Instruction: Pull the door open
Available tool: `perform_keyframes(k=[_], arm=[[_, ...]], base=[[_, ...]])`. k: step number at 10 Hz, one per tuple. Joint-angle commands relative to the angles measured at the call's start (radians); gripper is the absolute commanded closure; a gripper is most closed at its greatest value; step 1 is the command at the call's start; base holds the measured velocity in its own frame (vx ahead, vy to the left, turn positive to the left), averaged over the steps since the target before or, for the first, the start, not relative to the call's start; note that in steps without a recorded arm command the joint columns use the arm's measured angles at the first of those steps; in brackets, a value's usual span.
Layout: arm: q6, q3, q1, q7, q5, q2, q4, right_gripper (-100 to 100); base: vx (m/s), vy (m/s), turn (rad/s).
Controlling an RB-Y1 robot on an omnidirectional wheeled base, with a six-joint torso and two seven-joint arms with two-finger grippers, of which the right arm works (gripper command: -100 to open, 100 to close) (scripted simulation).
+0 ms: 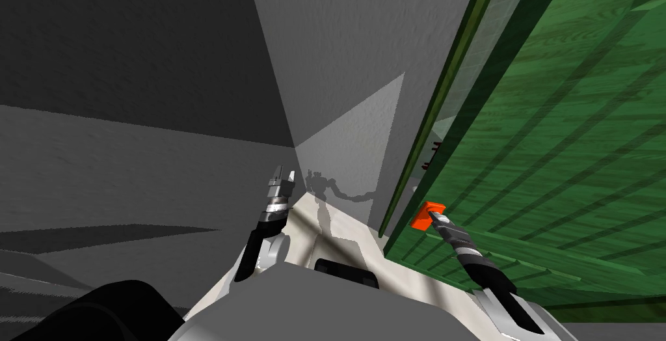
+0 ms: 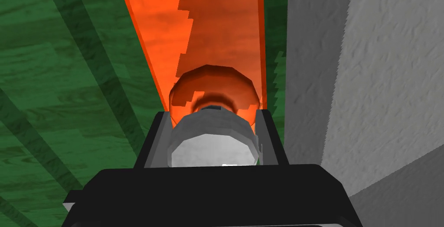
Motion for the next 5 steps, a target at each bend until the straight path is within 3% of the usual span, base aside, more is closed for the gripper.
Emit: perform_keyframes(k=[1,5], arm=[[0.002,0.0,-0.006,-0.047,-0.014,0.005,0.001,100],[0.01,0.002,-0.022,-0.145,-0.047,0.016,0.008,100]], base=[[-0.068,-0.045,0.057],[-0.062,-0.04,0.052]])
